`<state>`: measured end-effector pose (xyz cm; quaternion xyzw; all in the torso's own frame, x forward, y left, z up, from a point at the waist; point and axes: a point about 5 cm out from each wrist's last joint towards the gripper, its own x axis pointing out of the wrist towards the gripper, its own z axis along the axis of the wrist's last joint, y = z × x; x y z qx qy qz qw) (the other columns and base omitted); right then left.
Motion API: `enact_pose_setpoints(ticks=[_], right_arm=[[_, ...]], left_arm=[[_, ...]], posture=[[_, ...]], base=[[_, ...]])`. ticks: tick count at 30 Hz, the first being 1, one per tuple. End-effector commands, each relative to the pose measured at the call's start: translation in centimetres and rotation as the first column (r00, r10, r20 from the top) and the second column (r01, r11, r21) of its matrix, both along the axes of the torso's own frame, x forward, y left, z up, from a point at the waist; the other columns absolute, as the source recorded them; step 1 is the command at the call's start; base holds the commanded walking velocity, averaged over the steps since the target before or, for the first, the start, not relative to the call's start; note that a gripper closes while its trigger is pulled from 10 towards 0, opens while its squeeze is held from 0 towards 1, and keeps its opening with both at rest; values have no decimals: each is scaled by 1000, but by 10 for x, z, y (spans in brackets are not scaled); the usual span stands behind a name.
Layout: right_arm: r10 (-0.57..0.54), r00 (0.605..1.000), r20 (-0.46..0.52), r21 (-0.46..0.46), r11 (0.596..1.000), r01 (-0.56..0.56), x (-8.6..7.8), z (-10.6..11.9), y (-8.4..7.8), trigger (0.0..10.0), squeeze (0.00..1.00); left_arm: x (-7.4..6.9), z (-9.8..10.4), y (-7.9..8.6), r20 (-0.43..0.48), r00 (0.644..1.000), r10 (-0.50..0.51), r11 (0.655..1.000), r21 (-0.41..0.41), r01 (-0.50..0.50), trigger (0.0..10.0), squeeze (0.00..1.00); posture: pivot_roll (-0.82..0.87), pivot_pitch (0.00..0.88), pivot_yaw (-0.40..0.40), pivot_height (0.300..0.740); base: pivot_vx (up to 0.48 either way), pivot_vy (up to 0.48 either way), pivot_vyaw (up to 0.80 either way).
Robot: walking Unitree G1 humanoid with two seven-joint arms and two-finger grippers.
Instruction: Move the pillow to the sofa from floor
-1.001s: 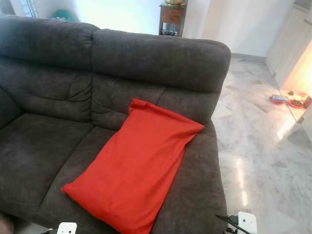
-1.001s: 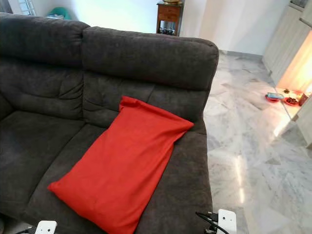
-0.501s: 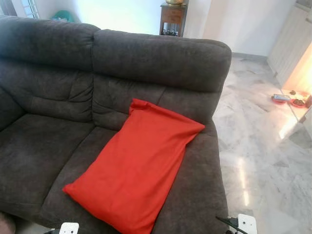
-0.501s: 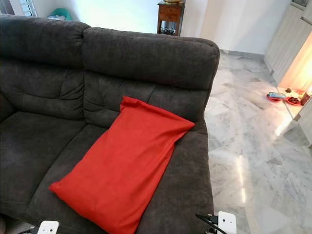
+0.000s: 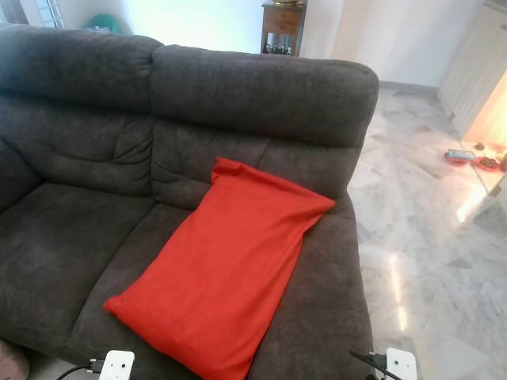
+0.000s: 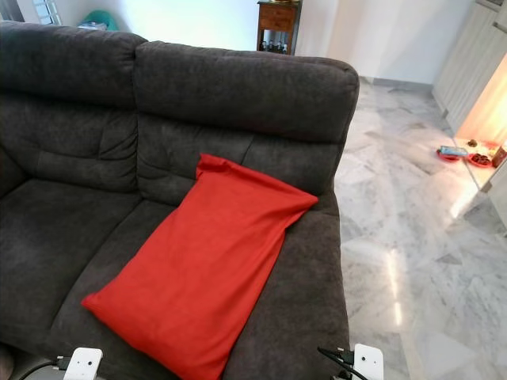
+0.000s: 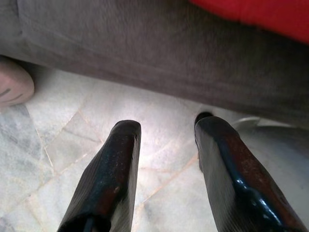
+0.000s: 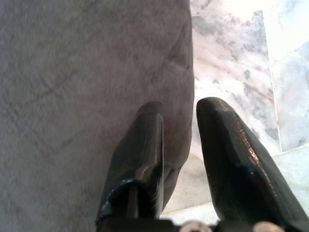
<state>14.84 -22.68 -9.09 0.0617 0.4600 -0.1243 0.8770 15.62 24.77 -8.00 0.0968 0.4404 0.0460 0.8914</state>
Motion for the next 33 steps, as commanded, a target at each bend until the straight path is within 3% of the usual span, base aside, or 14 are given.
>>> enact_pose_setpoints(ticks=[1, 26, 33], right_arm=[[-19, 1000, -15, 4, 1000, 19, -4, -2, -1, 10000, 0], [-14, 1000, -18, 5, 1000, 15, -5, -2, 0, 10000, 0], [-11, 1000, -24, 14, 1000, 12, -8, -4, 4, 10000, 0]], left_arm=[[-4, -2, -2, -12, 1000, -22, 1000, -2, 22, 10000, 0], [-5, -3, -4, -14, 999, -37, 999, -9, 37, 10000, 0], [-4, -3, -6, -21, 998, -59, 998, -6, 59, 10000, 0]], posture=[[155, 0, -64, 740], [149, 0, -69, 740], [143, 0, -66, 740]], base=[[-300, 0, 0], [-300, 0, 0], [-34, 0, 0]])
